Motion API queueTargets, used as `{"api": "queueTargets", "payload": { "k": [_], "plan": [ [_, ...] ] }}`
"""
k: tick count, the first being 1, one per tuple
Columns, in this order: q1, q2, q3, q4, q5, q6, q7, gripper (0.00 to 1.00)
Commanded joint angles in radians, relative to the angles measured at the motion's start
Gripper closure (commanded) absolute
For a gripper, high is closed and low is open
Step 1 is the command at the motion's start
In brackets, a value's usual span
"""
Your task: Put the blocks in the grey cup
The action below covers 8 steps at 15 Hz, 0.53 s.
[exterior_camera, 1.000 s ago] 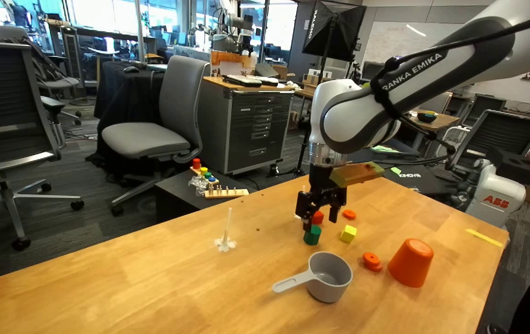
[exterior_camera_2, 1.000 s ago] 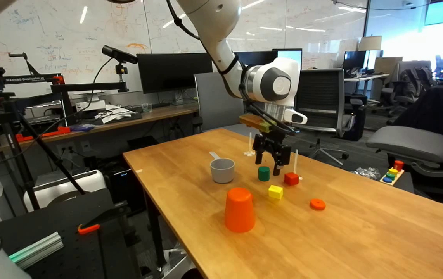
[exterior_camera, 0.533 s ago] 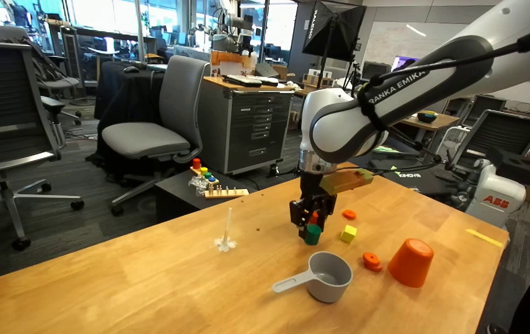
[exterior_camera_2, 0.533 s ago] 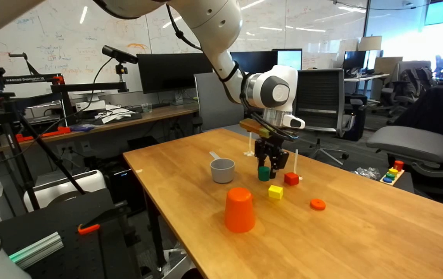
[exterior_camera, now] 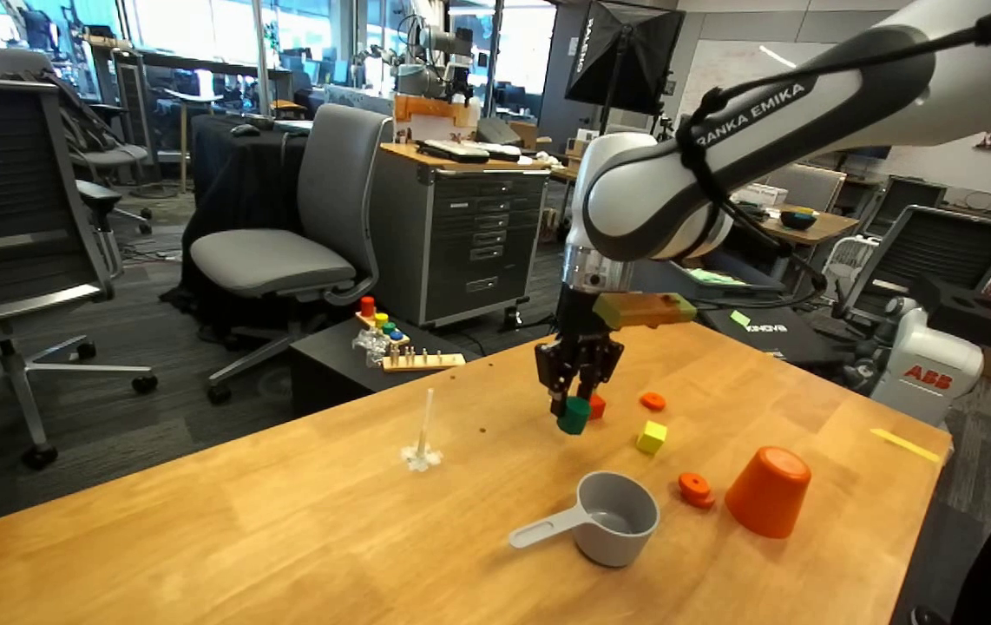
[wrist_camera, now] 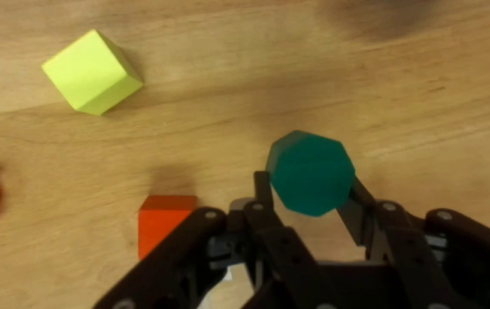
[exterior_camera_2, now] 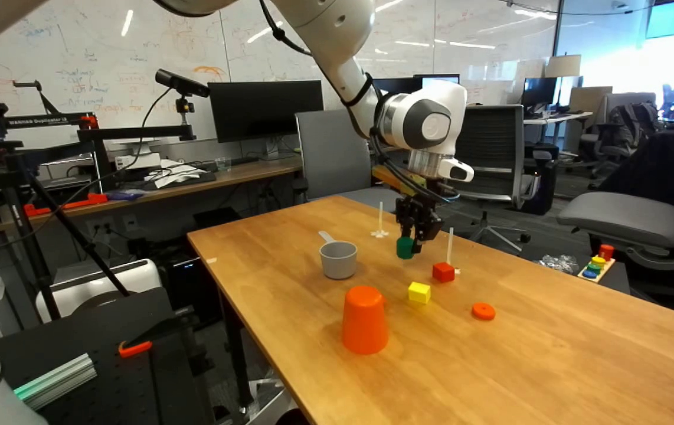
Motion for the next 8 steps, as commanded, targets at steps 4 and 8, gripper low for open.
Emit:
{"api": "queueTargets", "payload": {
  "k": [4, 8],
  "plan": [
    [-0.038, -0.199, 0.134, -0.115, 0.169, 0.001, -0.070, 0.82],
    [-0.040, -0.275, 0.195, -0.233, 0.294, 0.005, -0.101, 0.82]
  ]
}}
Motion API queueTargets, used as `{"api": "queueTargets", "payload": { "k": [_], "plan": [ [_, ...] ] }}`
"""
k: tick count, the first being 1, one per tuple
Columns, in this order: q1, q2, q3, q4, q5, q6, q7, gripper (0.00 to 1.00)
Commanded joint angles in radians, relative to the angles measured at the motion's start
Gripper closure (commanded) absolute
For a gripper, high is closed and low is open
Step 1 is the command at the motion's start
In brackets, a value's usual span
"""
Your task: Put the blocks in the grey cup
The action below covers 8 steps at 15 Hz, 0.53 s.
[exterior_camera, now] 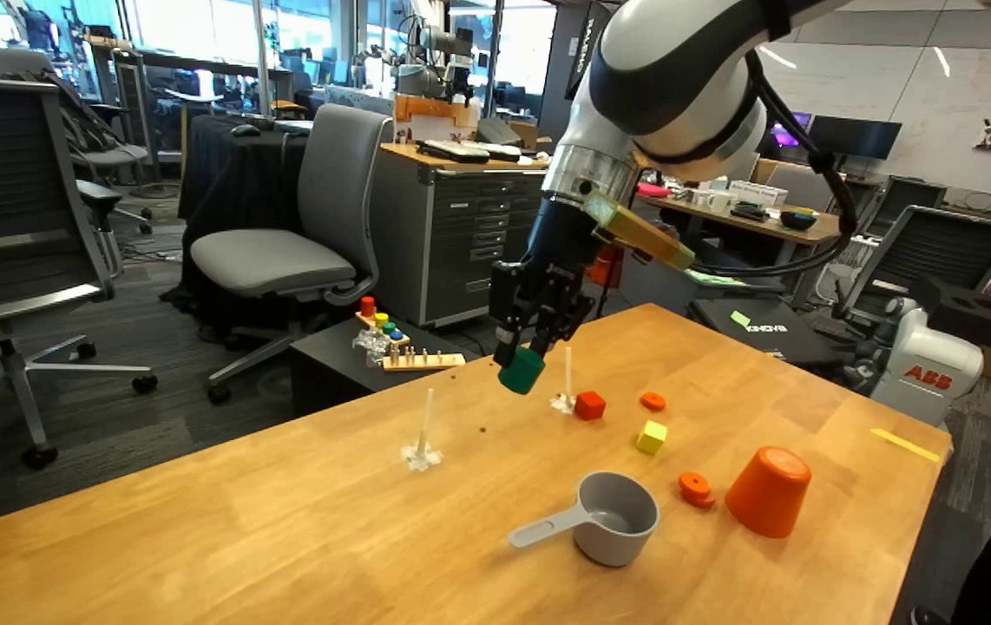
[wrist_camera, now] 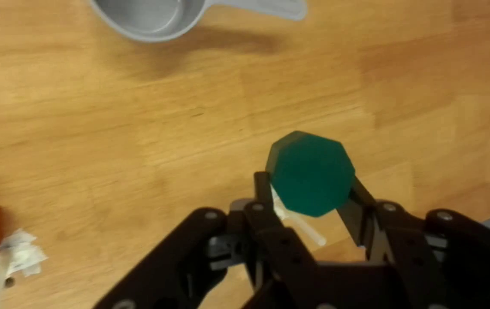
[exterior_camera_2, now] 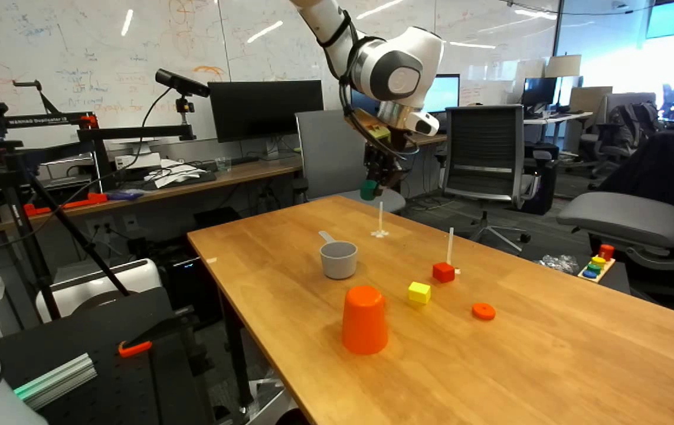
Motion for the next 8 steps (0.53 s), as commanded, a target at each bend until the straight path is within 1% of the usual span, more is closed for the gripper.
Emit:
{"api": "queueTargets", "payload": {
  "k": [1, 4, 8],
  "plan": [
    [-0.021, -0.100, 0.048, -0.161, 0.111, 0.005, -0.047, 0.82],
    [-0.019, -0.165, 0.036, -0.284, 0.153, 0.023, -0.037, 0.82],
    [-0.012, -0.258, -0.013, -0.429, 0.135, 0.063, -0.010, 0.82]
  ]
}}
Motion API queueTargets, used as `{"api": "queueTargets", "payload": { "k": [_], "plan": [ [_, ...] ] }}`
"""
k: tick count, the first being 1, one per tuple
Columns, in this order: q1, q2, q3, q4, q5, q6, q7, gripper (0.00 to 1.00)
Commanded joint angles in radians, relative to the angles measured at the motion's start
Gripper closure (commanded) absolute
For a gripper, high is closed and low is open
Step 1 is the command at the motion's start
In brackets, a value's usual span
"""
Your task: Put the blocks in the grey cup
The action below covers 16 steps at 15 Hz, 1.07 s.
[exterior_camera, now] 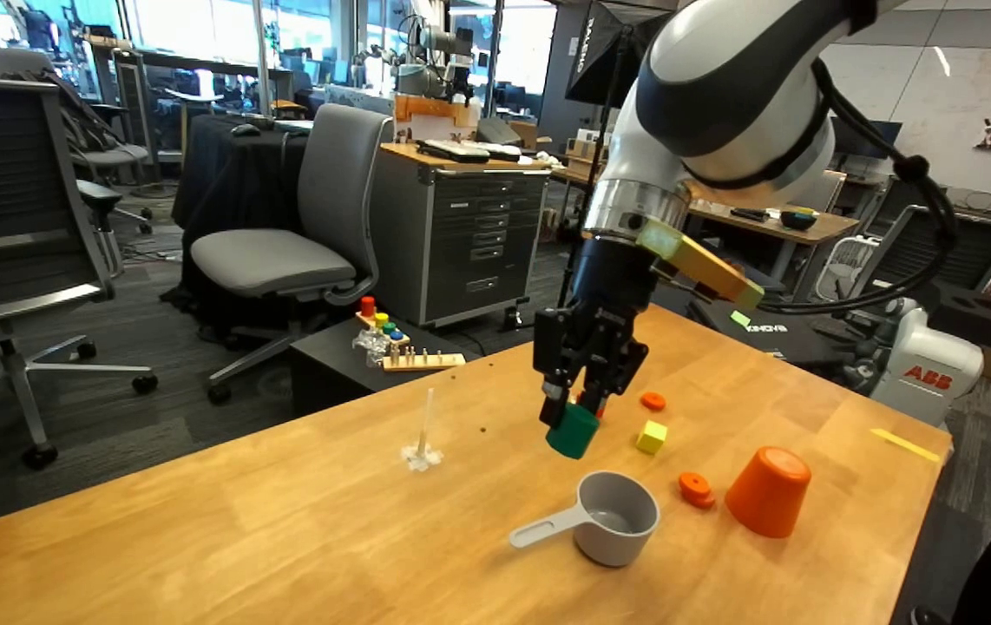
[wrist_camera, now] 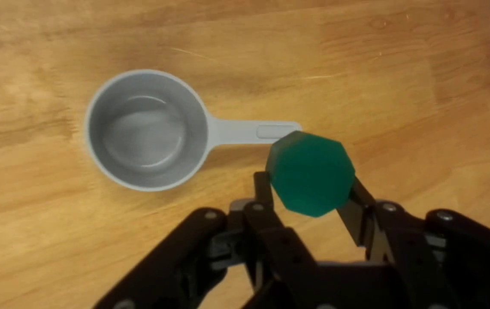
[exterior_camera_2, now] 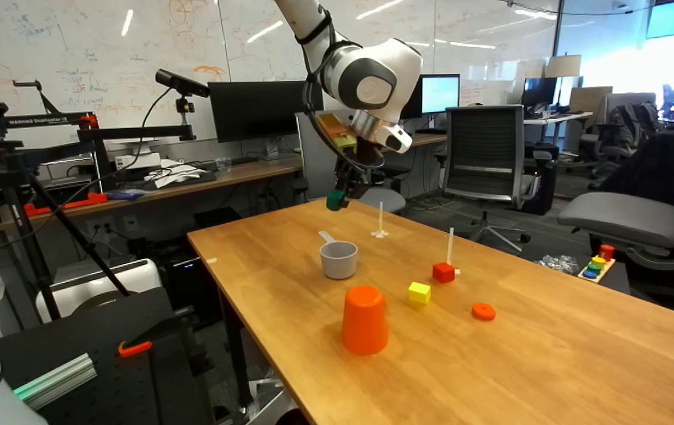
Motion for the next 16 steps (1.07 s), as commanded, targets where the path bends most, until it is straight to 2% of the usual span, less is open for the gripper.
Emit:
{"api": "queueTargets", "payload": {
  "k": [1, 7, 8, 9, 13, 16],
  "plan": [
    [-0.008, -0.131, -0.034, -0.173, 0.019, 0.042, 0.005, 0.82],
    [-0.009, -0.179, -0.077, -0.261, -0.009, 0.065, -0.013, 0.82],
    [-0.010, -0.177, -0.075, -0.268, -0.007, 0.087, -0.028, 0.32],
    [-0.011, -0.174, -0.073, -0.273, -0.007, 0.102, -0.045, 0.32],
    [-0.007, -0.148, -0.070, -0.274, -0.048, 0.147, -0.091, 0.02],
    [-0.005, -0.137, -0.087, -0.255, -0.089, 0.145, -0.084, 0.00]
  ]
}}
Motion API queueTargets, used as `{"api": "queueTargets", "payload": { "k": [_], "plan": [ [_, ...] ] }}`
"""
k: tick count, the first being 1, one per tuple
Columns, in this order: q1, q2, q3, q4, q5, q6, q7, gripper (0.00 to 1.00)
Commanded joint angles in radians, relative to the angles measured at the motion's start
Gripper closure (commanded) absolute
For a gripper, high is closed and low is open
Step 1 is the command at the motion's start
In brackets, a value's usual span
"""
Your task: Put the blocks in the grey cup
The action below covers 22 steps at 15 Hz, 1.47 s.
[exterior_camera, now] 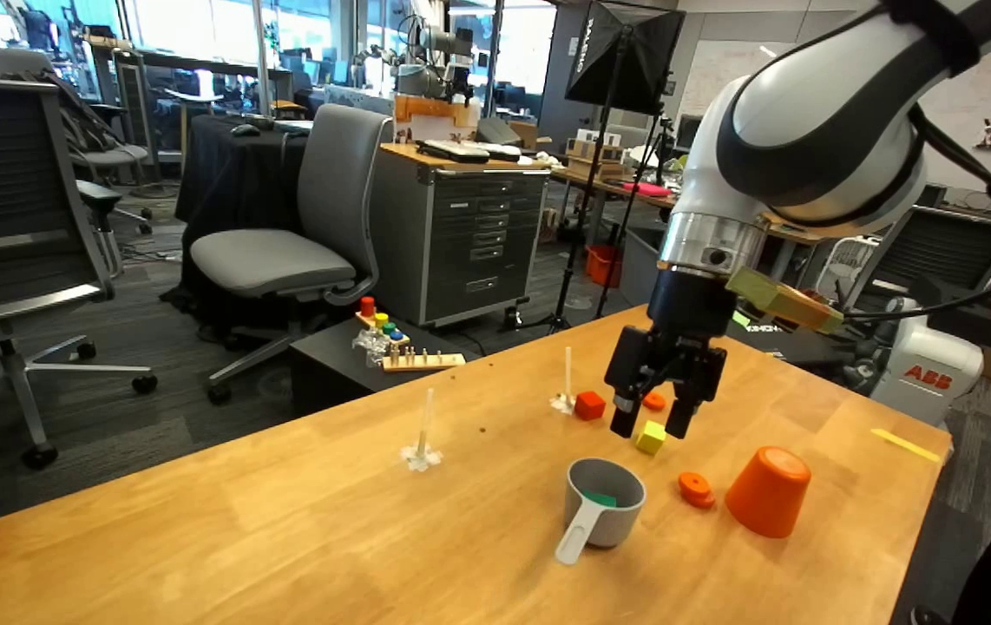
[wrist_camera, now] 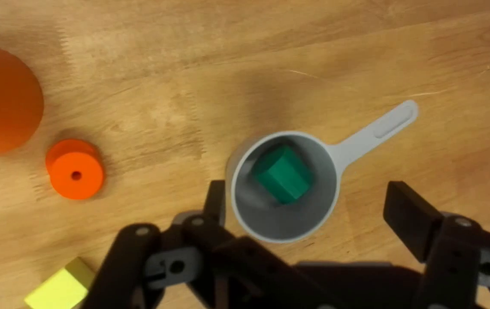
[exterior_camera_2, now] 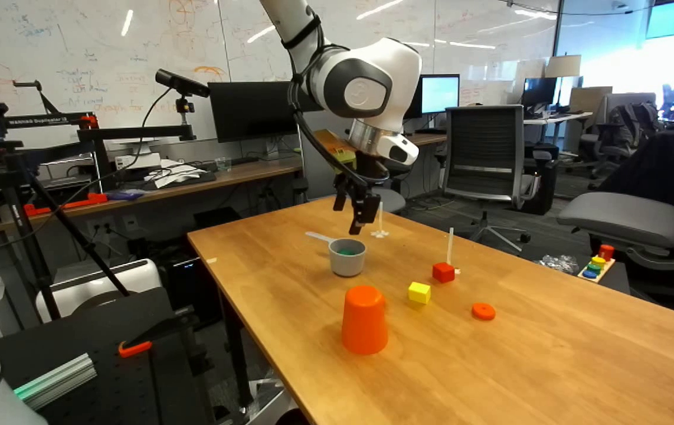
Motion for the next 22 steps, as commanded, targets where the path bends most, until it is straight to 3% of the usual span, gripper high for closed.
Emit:
{"api": "queueTargets", "payload": {
  "k": [1, 11, 16, 22],
  "plan": [
    [0.001, -0.007, -0.020, 0.009, -0.058, 0.015, -0.001, 0.00],
    [-0.018, -0.017, -0.160, 0.131, -0.272, 0.007, 0.077, 0.00],
    [0.015, 0.156, -0.204, 0.309, -0.424, -0.030, 0.182, 0.00],
    [0.038, 0.403, -0.189, 0.568, -0.425, -0.103, 0.217, 0.00]
  ]
}}
